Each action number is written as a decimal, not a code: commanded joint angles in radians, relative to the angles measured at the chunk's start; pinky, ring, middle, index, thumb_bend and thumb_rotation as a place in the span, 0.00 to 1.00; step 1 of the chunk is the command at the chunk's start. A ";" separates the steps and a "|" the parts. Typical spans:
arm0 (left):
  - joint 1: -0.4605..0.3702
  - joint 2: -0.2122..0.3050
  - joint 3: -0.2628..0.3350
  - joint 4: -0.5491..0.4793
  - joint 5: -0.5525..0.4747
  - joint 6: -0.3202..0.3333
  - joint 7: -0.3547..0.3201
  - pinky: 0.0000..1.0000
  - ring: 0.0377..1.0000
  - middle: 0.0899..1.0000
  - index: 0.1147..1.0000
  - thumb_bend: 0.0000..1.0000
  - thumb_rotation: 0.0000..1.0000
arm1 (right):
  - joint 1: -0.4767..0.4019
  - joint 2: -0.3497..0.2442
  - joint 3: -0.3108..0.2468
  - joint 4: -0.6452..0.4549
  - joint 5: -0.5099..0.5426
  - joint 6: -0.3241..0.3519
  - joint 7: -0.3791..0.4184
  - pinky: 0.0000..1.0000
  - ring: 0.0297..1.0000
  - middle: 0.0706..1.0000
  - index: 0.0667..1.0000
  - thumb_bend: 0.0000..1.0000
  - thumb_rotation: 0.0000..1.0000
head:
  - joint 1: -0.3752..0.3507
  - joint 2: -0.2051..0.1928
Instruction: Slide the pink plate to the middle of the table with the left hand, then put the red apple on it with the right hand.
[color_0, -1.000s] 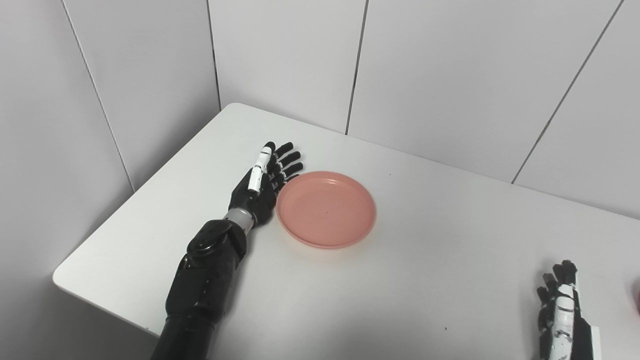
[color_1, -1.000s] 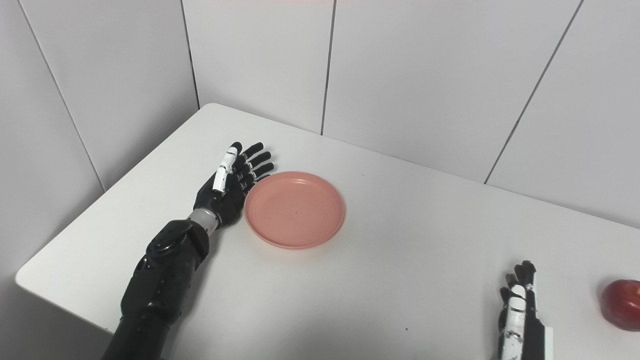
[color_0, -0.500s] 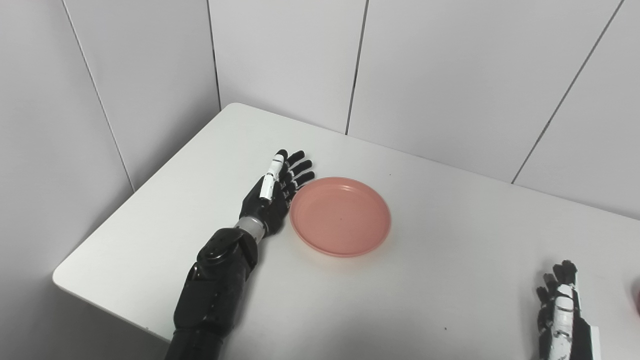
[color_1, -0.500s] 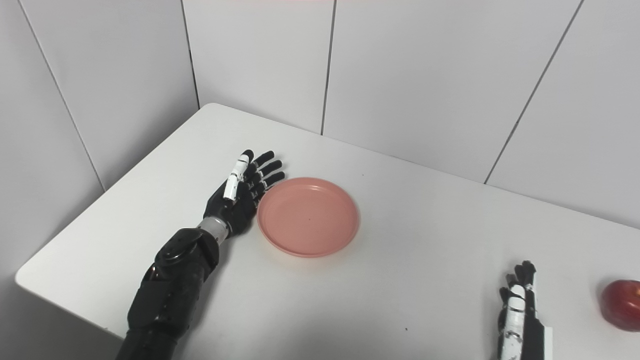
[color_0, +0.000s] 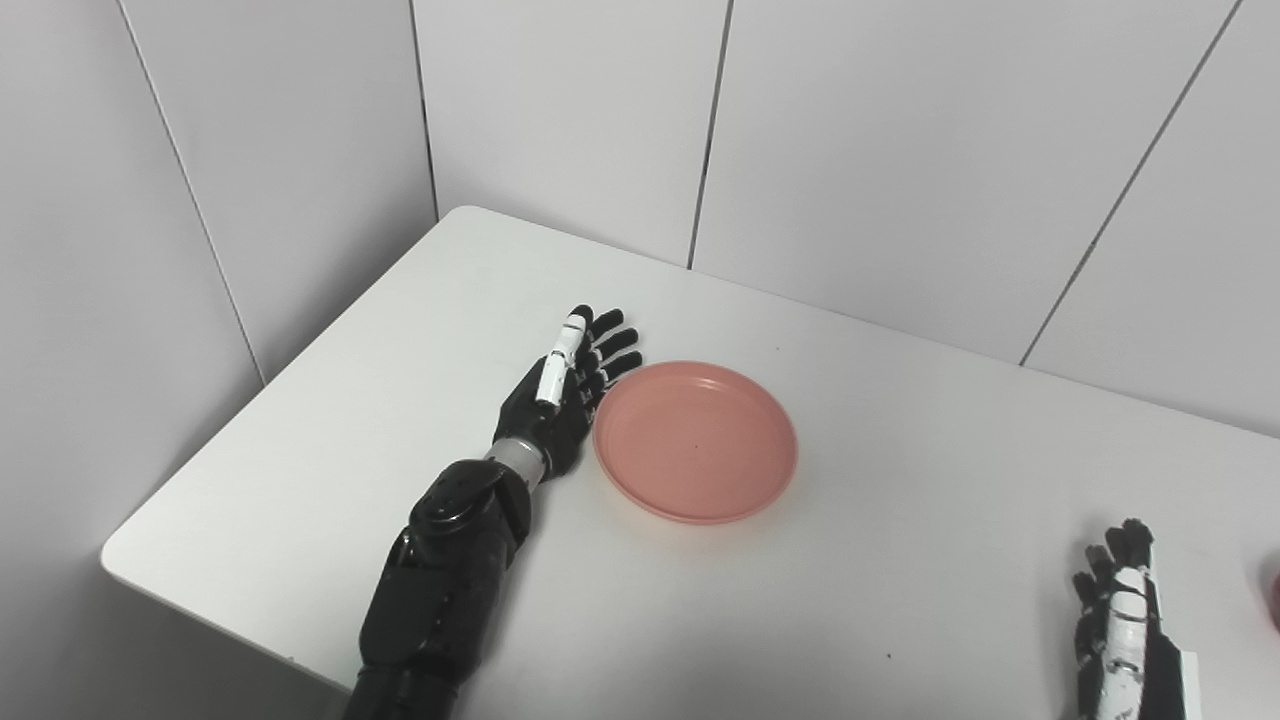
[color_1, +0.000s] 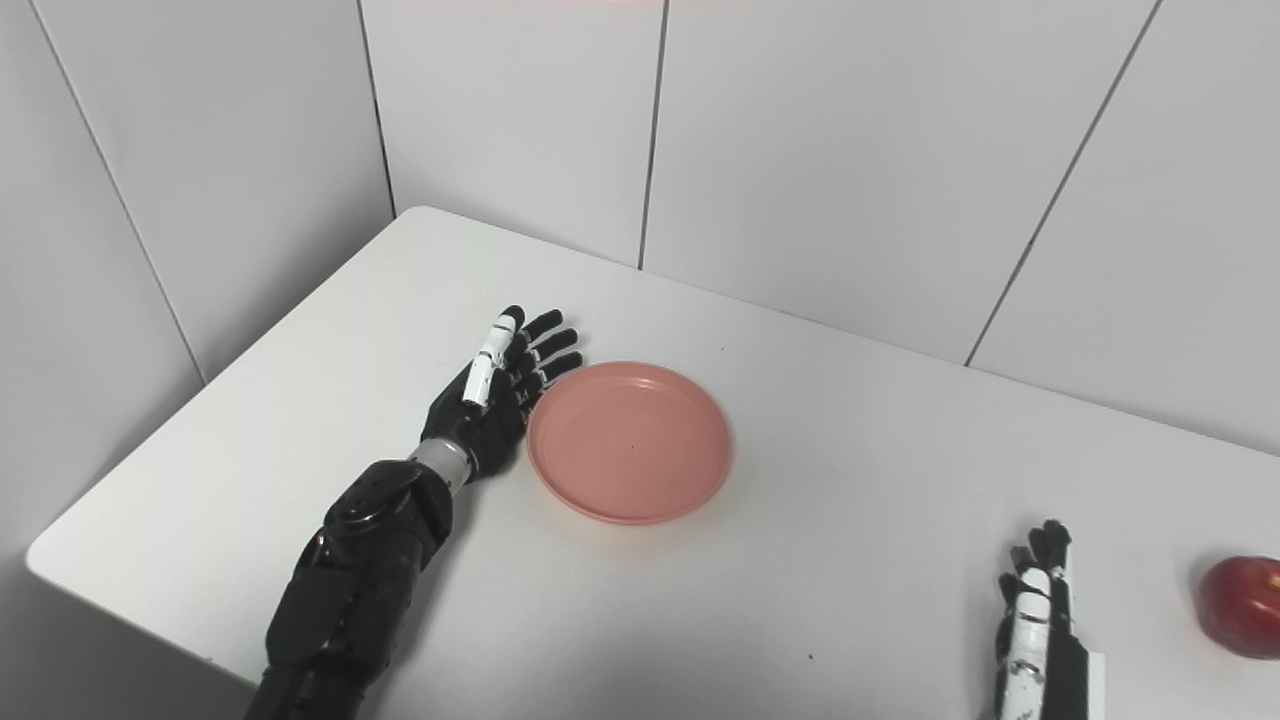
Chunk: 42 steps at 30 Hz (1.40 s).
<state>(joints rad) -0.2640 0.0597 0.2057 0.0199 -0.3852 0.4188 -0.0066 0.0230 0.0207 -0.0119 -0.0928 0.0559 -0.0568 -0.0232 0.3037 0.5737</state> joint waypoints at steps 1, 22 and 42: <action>-0.035 -0.001 -0.009 -0.022 0.005 -0.008 -0.005 0.89 0.88 0.88 0.86 0.37 1.00 | 0.009 0.010 0.002 0.007 0.001 -0.018 0.001 1.00 0.98 0.99 0.98 0.24 1.00 | -0.002 0.001; -0.045 -0.043 -0.048 0.003 0.024 -0.019 -0.018 0.86 0.86 0.86 0.83 0.41 1.00 | 0.009 0.021 0.004 0.011 -0.011 -0.021 -0.006 1.00 0.97 0.98 0.98 0.23 1.00 | -0.028 0.008; -0.028 -0.105 -0.058 -0.013 0.024 -0.016 0.000 0.86 0.85 0.85 0.83 0.41 1.00 | 0.003 0.035 0.005 0.033 -0.021 -0.032 -0.015 1.00 0.97 0.98 0.97 0.24 1.00 | -0.069 0.025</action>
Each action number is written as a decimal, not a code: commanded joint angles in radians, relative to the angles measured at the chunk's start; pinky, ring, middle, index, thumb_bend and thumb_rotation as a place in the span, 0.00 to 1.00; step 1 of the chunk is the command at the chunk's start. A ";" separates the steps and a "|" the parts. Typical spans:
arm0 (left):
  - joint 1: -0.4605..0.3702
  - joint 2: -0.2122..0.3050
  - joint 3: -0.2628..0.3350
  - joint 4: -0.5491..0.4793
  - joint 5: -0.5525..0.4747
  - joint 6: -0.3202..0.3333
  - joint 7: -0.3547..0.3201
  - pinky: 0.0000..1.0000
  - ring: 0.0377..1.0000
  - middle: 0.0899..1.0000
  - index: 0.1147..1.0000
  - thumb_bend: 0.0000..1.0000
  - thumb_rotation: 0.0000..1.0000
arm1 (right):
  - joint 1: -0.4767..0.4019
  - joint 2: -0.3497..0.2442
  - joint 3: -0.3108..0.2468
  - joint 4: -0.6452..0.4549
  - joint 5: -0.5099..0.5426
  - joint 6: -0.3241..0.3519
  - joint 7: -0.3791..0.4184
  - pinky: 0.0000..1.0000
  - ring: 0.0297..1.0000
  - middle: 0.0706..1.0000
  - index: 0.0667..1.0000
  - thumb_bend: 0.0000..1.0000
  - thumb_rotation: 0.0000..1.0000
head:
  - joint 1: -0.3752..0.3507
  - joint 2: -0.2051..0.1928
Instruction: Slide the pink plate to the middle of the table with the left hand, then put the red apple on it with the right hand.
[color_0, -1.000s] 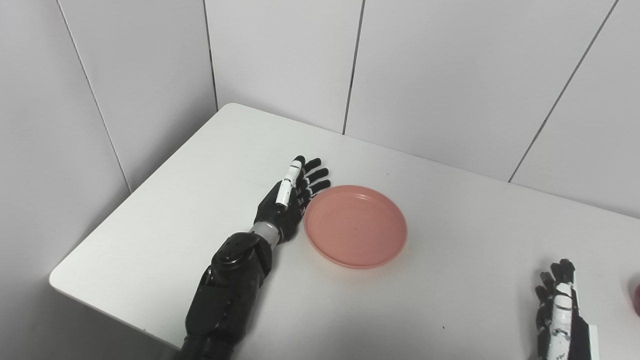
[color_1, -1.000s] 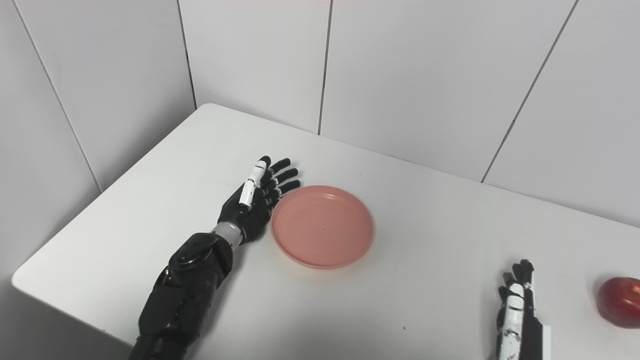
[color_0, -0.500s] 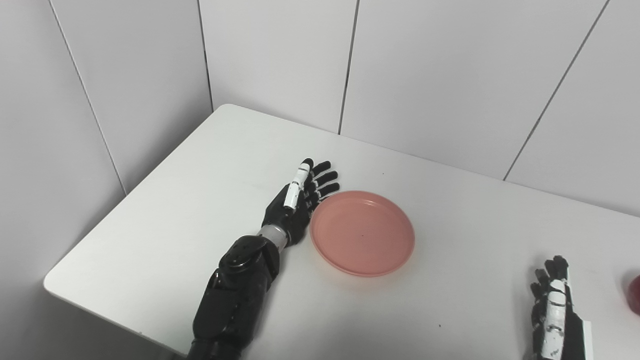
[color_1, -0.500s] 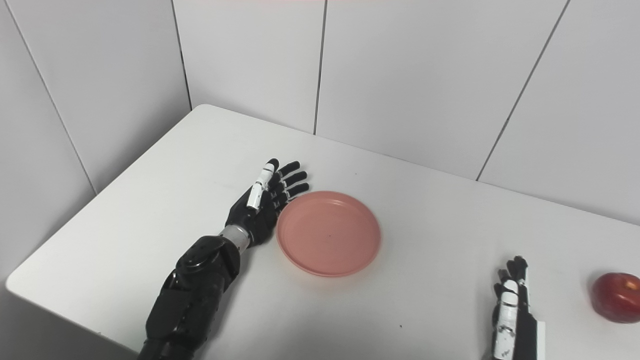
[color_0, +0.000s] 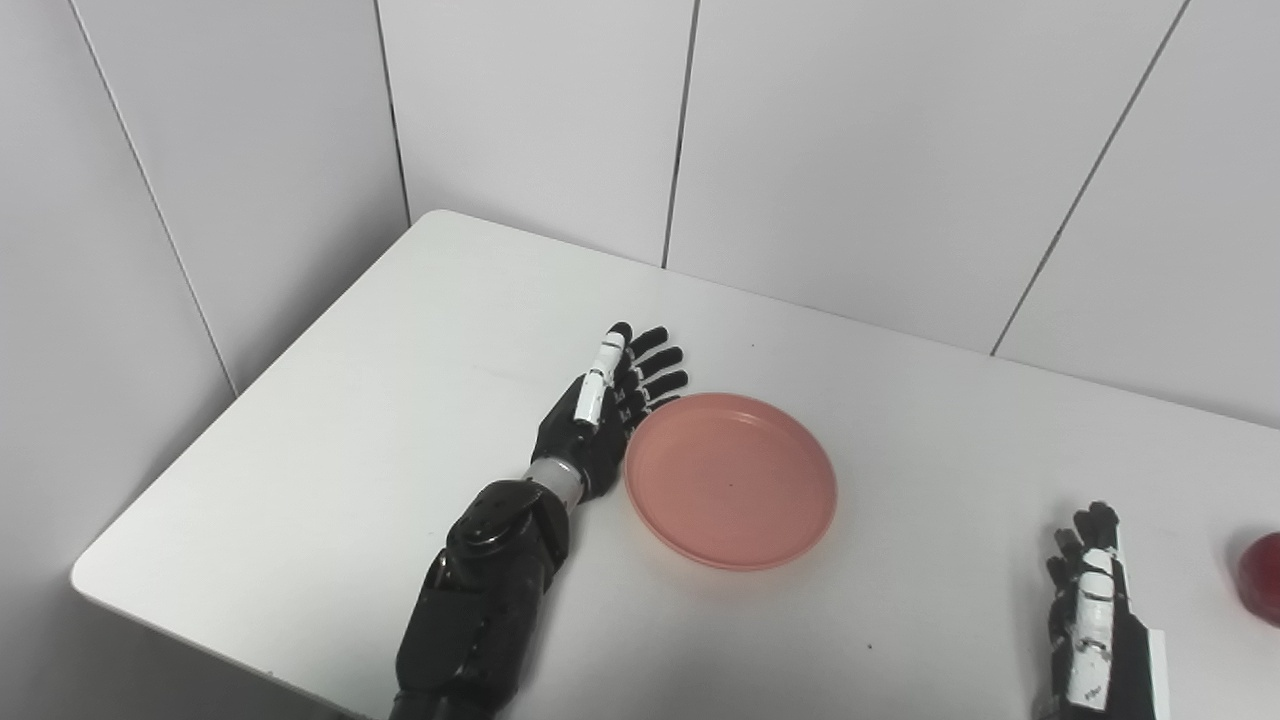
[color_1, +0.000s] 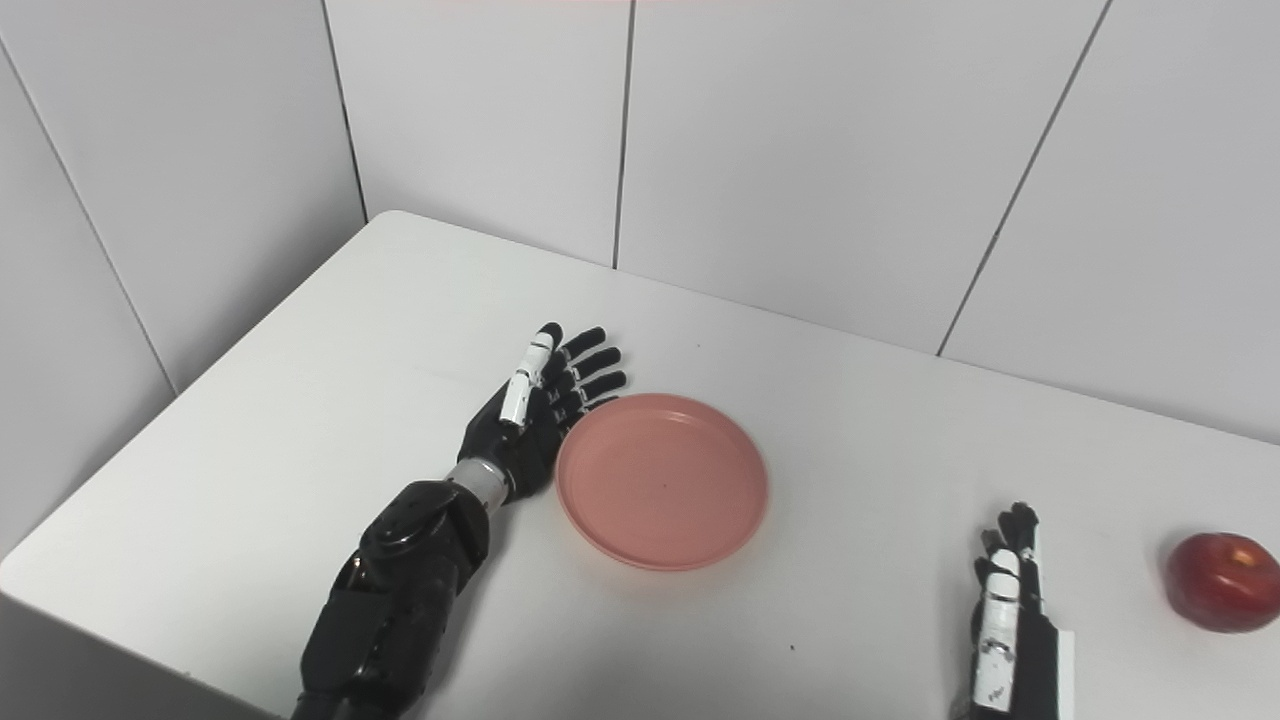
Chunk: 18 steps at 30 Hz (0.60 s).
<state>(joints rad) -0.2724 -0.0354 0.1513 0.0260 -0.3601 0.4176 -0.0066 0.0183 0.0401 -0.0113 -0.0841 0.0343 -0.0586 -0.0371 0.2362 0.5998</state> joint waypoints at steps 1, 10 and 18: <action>-0.016 -0.015 -0.006 -0.023 0.000 -0.012 0.001 0.87 0.85 0.85 0.83 0.41 1.00 | 0.008 0.017 0.005 0.026 0.002 -0.035 -0.001 1.00 0.97 0.98 0.97 0.24 1.00 | -0.004 0.000; 0.004 -0.040 -0.020 -0.046 0.002 -0.006 0.004 0.84 0.84 0.84 0.83 0.41 1.00 | 0.014 0.030 0.015 0.012 -0.047 -0.024 -0.024 0.98 0.95 0.96 0.96 0.27 1.00 | -0.024 0.013; 0.017 -0.054 -0.034 -0.073 -0.010 0.016 0.000 0.85 0.85 0.86 0.84 0.41 1.00 | 0.012 0.042 0.017 0.012 -0.060 -0.023 -0.034 0.97 0.95 0.95 0.95 0.27 1.00 | -0.056 0.032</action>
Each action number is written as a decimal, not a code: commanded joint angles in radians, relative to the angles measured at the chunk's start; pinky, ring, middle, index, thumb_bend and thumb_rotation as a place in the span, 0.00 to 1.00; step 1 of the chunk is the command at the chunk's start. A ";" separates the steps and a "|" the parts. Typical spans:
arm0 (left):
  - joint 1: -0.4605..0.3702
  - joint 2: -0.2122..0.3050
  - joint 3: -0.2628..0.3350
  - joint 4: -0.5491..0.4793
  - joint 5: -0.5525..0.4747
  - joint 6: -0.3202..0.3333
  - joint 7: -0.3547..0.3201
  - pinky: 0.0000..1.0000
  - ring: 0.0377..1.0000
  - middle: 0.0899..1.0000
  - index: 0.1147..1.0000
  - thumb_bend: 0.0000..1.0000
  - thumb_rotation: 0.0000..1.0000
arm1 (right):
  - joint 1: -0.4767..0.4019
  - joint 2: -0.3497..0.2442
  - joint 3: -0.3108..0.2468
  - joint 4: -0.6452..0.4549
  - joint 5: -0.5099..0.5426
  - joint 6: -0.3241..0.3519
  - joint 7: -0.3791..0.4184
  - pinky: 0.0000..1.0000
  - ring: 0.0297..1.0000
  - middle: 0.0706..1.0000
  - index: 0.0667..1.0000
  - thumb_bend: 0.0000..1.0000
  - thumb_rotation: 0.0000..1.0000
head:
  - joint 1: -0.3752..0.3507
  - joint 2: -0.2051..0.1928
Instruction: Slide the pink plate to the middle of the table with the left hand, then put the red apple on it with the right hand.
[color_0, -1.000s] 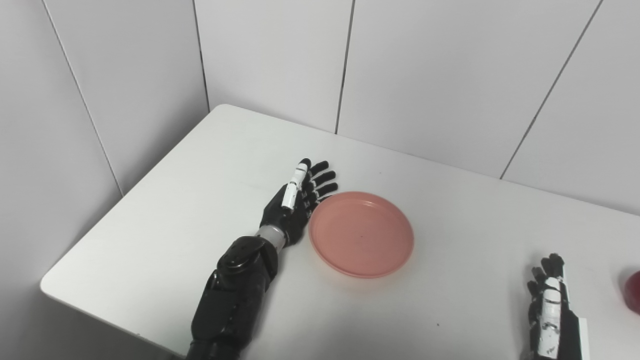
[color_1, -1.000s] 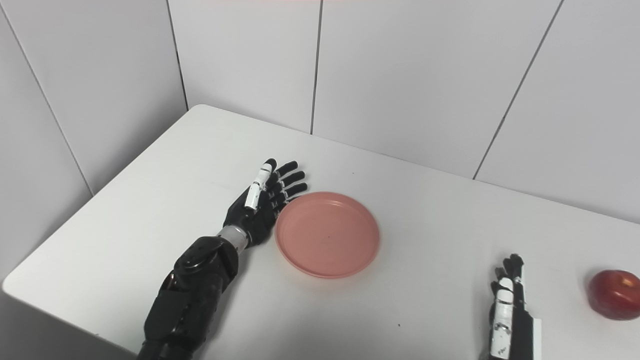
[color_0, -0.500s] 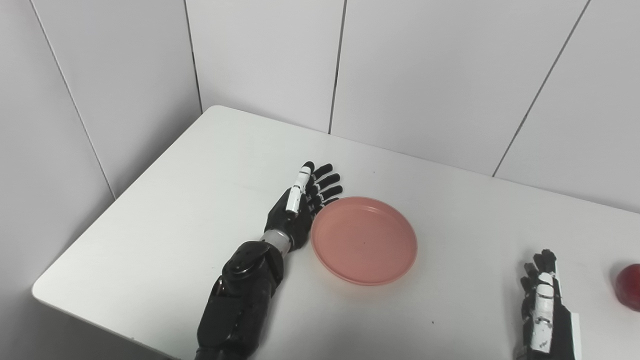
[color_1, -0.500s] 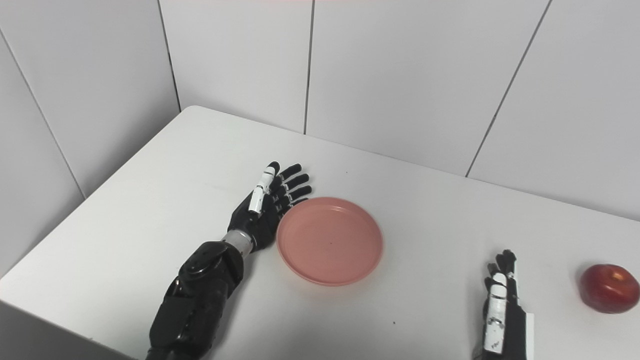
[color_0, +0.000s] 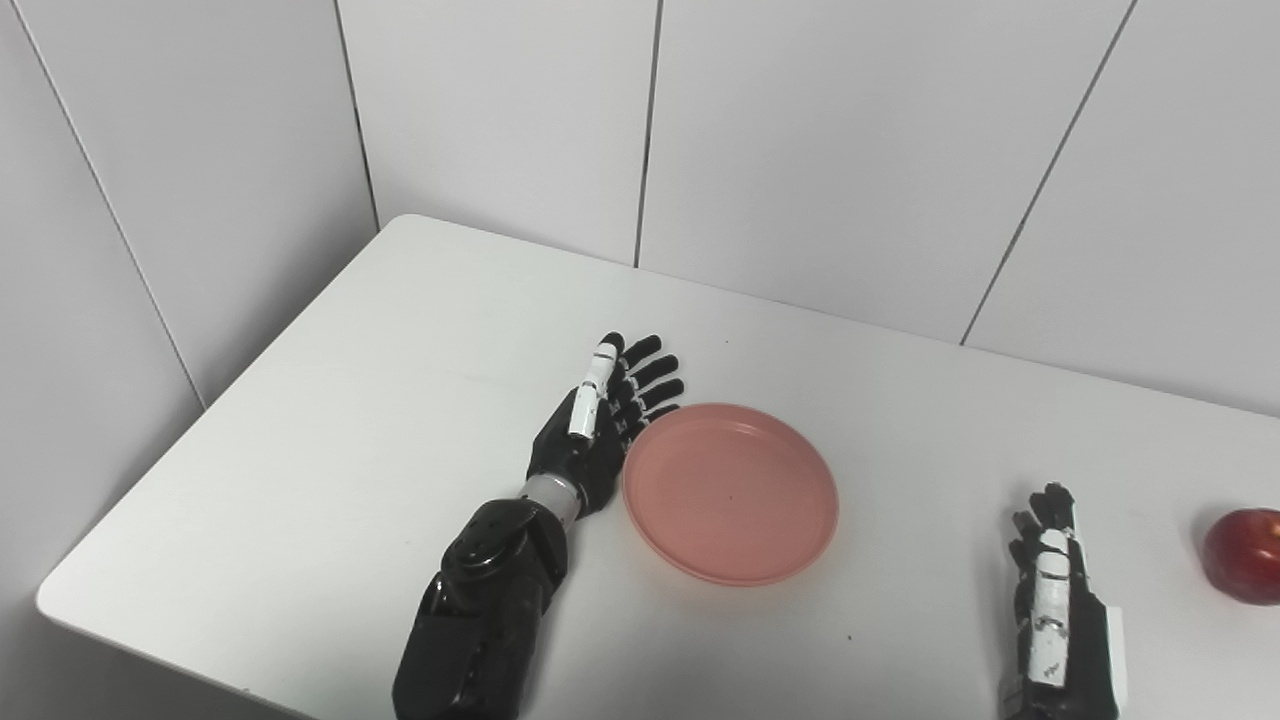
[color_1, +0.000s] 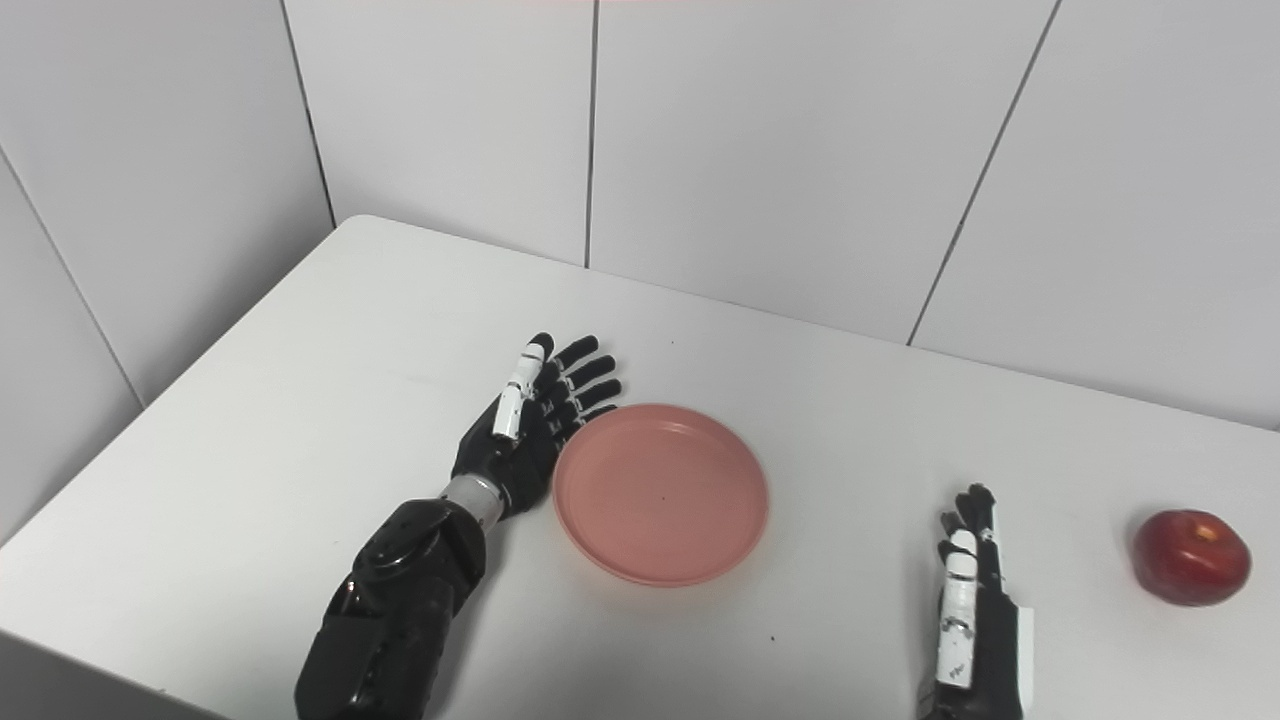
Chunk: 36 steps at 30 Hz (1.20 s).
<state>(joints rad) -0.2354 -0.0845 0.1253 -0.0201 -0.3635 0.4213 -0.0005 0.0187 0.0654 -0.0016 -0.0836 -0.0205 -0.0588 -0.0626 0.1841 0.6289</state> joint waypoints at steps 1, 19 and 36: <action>-0.018 -0.005 -0.011 -0.031 -0.007 0.016 -0.009 0.85 0.86 0.86 0.84 0.41 1.00 | 0.012 0.017 0.009 0.010 -0.010 -0.019 -0.009 0.97 0.95 0.95 0.95 0.27 1.00 | -0.008 0.005; 0.007 -0.033 -0.057 -0.077 -0.031 0.047 0.005 0.85 0.85 0.86 0.84 0.41 1.00 | 0.017 0.045 0.020 -0.036 -0.050 0.012 -0.021 0.95 0.94 0.96 0.96 0.25 1.00 | -0.065 0.045; 0.051 -0.038 -0.128 -0.123 -0.042 0.047 0.002 0.88 0.87 0.87 0.84 0.40 1.00 | 0.017 0.063 0.030 -0.050 -0.066 0.029 -0.037 0.94 0.93 0.95 0.95 0.27 1.00 | -0.133 0.096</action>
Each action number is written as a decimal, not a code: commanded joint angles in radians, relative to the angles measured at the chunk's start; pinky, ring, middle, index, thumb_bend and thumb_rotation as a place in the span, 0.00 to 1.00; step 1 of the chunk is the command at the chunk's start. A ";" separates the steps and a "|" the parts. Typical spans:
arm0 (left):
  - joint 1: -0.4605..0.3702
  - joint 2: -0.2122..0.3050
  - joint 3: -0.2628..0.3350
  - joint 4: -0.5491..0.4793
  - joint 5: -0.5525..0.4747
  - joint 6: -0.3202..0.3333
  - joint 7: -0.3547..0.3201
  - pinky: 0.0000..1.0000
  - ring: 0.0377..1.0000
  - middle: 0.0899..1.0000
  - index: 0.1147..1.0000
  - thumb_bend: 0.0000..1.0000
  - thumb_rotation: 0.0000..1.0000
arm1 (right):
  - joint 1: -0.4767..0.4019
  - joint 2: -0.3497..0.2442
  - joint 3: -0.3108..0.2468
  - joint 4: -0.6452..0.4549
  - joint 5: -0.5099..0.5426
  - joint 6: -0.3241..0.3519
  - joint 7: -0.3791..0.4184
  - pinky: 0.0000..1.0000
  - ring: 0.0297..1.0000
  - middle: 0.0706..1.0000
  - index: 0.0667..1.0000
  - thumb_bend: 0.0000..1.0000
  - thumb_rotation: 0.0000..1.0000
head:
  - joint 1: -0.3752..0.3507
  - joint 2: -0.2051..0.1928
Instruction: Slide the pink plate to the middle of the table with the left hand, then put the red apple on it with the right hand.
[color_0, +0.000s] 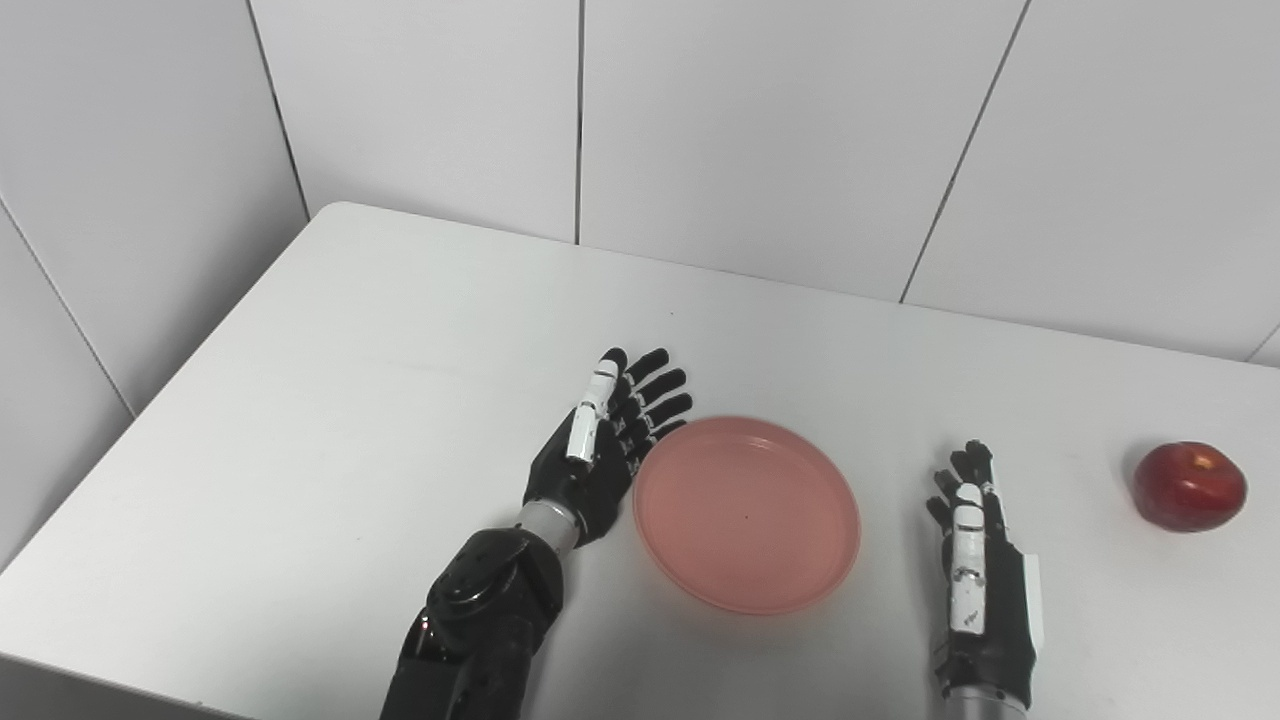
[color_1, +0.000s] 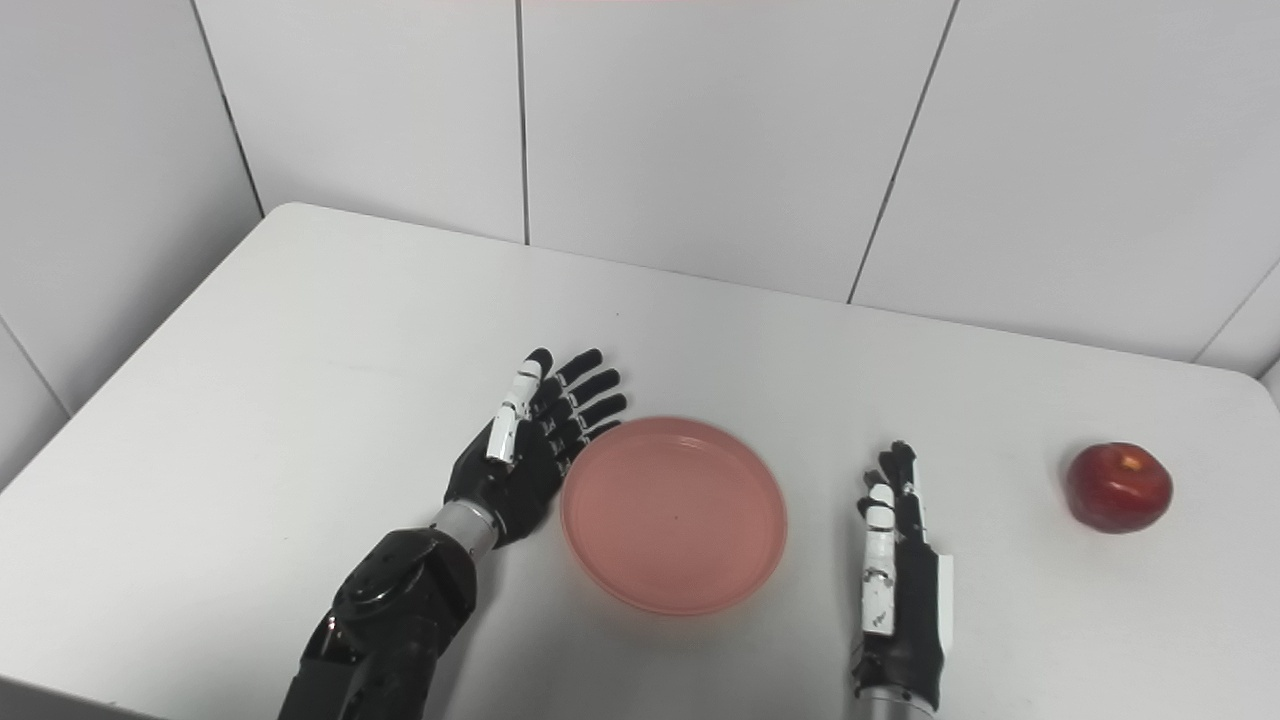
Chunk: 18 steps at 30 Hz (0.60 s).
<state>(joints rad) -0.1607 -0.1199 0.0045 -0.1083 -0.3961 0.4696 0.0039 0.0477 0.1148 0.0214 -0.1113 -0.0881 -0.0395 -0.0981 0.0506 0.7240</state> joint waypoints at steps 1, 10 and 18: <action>-0.023 -0.003 -0.007 -0.035 -0.009 -0.001 -0.002 0.88 0.87 0.87 0.84 0.41 1.00 | -0.012 0.013 0.008 -0.022 0.003 0.009 0.000 0.95 0.94 0.95 0.96 0.27 1.00 | 0.000 0.001; -0.022 0.007 0.011 -0.043 -0.015 -0.002 -0.009 0.89 0.87 0.88 0.85 0.42 1.00 | -0.011 0.023 0.014 -0.038 0.002 0.042 -0.001 0.94 0.94 0.95 0.96 0.27 1.00 | -0.023 0.006; -0.022 0.006 0.026 -0.054 -0.006 -0.007 -0.010 0.87 0.87 0.87 0.85 0.42 1.00 | -0.013 0.015 0.010 -0.038 -0.007 0.040 -0.004 0.94 0.93 0.94 0.95 0.26 1.00 | -0.029 0.009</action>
<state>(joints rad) -0.1607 -0.1143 0.0295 -0.1262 -0.3964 0.4696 0.0038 0.0519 0.1297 0.0310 -0.1163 -0.0914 0.0002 -0.0984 0.0199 0.7317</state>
